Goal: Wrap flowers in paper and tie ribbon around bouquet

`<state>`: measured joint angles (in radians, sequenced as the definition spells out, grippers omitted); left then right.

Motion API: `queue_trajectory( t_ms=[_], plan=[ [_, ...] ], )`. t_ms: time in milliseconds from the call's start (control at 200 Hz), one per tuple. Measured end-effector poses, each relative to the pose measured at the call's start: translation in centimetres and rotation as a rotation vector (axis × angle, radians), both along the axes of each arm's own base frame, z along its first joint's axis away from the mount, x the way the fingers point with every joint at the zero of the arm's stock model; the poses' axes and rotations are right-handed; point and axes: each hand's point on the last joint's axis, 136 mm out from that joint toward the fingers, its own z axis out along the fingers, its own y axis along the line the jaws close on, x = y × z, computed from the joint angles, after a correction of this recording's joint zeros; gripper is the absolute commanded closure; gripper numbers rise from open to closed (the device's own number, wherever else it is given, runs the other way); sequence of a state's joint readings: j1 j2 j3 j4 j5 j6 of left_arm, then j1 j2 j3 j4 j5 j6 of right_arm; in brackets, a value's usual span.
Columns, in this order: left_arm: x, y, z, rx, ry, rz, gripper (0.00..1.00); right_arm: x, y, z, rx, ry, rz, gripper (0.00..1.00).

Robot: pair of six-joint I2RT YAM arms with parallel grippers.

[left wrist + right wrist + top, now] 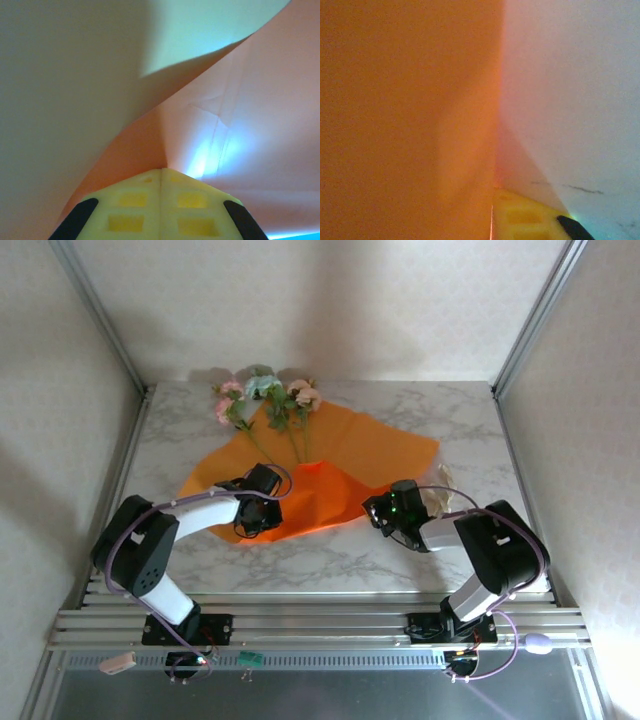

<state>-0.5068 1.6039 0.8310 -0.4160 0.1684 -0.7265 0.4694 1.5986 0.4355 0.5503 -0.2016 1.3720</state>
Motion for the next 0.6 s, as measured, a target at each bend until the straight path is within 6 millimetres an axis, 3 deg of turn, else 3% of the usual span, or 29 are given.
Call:
queue_trajectory(
  t_ms=[105, 175, 315, 390, 440, 596],
  plan=[
    [-1.1, 1.0, 0.0, 0.039, 0.041, 0.015, 0.98, 0.0, -0.2, -0.2, -0.015, 0.004, -0.017, 0.9],
    [-1.4, 1.3, 0.0, 0.051, 0.051, 0.018, 0.98, -0.1, -0.3, -0.3, -0.021, 0.007, -0.017, 1.0],
    [-1.5, 1.3, 0.0, 0.053, 0.053, 0.018, 0.98, -0.1, -0.3, -0.3, -0.022, 0.008, -0.022, 1.0],
    [-1.5, 1.3, -0.1, 0.053, 0.053, 0.018, 0.98, -0.1, -0.3, -0.3, -0.022, 0.008, -0.022, 0.8],
    [-1.5, 1.3, -0.1, 0.054, 0.055, 0.017, 0.98, 0.3, -0.3, 0.2, -0.015, -0.006, -0.028, 0.73],
    [-1.4, 1.3, -0.1, 0.054, 0.054, 0.017, 0.98, 0.9, -1.6, 0.6, -0.028, -0.011, -0.061, 0.73]
  ],
)
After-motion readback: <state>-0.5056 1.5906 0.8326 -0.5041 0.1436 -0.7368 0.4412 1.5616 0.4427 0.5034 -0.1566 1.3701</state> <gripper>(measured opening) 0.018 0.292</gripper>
